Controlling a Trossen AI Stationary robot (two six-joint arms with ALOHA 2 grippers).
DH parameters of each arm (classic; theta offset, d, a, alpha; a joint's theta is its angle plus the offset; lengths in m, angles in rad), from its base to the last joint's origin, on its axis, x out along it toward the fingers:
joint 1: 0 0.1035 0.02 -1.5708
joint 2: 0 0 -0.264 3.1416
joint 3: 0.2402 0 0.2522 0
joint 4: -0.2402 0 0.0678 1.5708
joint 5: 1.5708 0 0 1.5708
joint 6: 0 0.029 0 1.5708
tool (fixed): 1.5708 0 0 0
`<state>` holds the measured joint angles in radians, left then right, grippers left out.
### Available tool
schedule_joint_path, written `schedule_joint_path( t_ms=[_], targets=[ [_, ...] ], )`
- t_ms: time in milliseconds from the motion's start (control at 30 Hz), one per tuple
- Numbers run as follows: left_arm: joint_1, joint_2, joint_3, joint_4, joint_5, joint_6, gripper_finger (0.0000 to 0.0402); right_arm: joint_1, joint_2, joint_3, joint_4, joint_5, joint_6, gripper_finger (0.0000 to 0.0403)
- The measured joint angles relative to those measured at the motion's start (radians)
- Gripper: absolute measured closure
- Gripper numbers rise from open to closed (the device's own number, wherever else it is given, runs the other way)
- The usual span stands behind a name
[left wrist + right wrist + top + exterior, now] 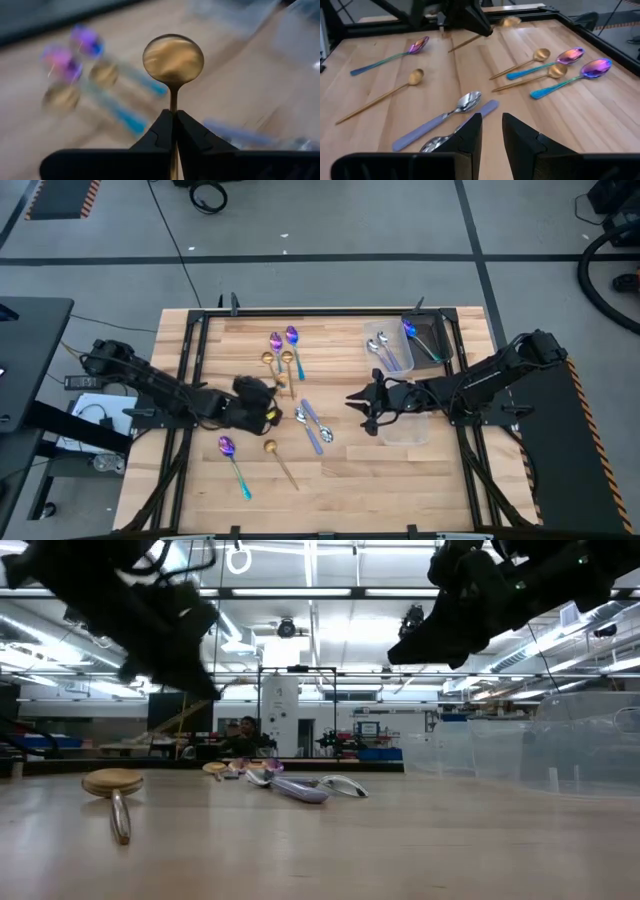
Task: Sort silverware by color (type)
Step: Put the gold spoon into the bottom transparent bin
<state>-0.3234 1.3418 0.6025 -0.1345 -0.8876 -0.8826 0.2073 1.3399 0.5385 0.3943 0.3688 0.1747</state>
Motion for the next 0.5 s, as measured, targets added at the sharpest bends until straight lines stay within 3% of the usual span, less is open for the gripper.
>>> schedule_joint_path(
  t_ms=[167, 300, 500],
  targets=[
    [0.045, 0.000, 0.001, 0.302, 0.025, 0.313, 0.0385, -0.017, 0.000, 0.000, 0.054, -0.028, -0.025, 0.0311],
    [0.077, 0.000, 0.001, 0.431, 0.067, 0.421, 0.0385, -0.029, 0.000, 0.000, 0.090, -0.083, -0.021, 0.0298],
    [0.111, 0.000, 0.001, 0.605, 0.154, 0.549, 0.0385, -0.029, 0.000, 0.000, 0.122, -0.078, -0.028, 0.0271]
  ],
)
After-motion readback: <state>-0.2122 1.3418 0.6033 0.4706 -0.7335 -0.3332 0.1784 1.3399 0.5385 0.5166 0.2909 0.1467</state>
